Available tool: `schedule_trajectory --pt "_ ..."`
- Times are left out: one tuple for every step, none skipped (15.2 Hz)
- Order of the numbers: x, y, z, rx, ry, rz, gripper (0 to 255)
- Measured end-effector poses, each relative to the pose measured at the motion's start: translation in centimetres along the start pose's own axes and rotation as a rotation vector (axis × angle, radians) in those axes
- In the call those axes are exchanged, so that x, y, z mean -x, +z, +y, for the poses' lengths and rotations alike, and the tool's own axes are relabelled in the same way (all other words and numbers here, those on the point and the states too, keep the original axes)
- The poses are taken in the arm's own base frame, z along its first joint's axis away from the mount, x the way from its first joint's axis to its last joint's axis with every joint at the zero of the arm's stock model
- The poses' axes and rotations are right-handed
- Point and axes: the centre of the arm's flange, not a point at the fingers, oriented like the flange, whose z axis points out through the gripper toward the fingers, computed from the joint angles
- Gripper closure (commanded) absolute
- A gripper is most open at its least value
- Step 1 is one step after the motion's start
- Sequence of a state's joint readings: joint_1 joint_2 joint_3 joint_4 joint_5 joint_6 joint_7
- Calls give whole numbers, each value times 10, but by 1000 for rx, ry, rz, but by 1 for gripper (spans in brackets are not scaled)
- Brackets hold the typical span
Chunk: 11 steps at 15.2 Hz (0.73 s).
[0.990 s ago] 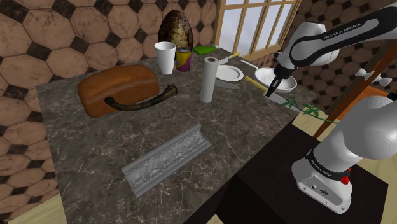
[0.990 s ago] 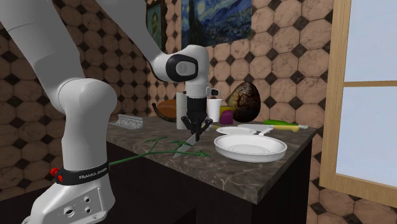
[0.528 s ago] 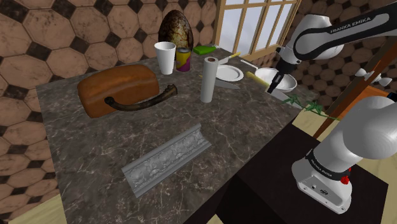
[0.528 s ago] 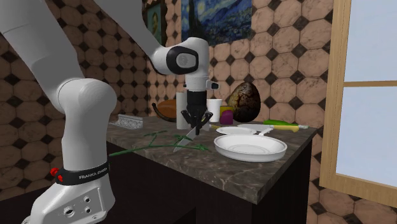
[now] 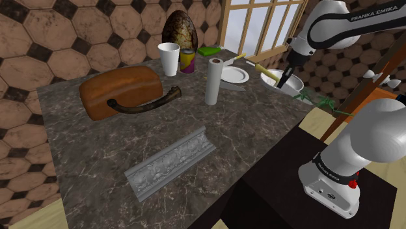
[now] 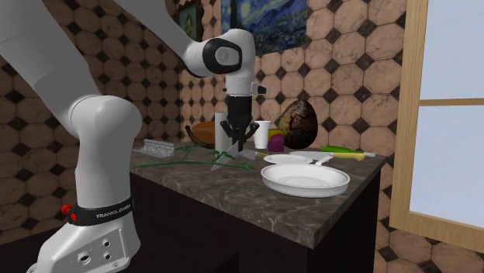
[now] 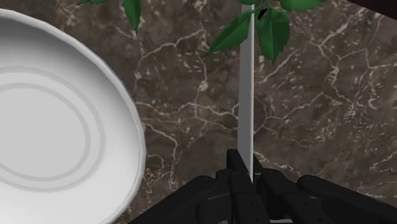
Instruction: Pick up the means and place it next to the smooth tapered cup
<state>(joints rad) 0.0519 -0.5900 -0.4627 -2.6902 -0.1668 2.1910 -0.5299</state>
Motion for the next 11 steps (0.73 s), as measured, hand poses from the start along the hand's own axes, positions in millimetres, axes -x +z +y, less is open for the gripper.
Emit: schedule_trajectory --pt "-1 -4 0 0 0 0 255" --pt "-2 -9 0 0 0 0 255" --pt "-2 -13 0 0 0 0 255" --pt "-2 -19 0 0 0 0 255" --pt "-4 -24 0 0 0 0 255" --pt "-5 -29 -2 0 0 0 255" --pt "-6 -35 -2 0 0 0 255" --pt "-6 -40 -3 0 0 0 255" --pt "-7 -46 -3 0 0 0 255" --pt "-6 -51 -4 0 0 0 255" --pt "-6 -57 -5 0 0 0 255"
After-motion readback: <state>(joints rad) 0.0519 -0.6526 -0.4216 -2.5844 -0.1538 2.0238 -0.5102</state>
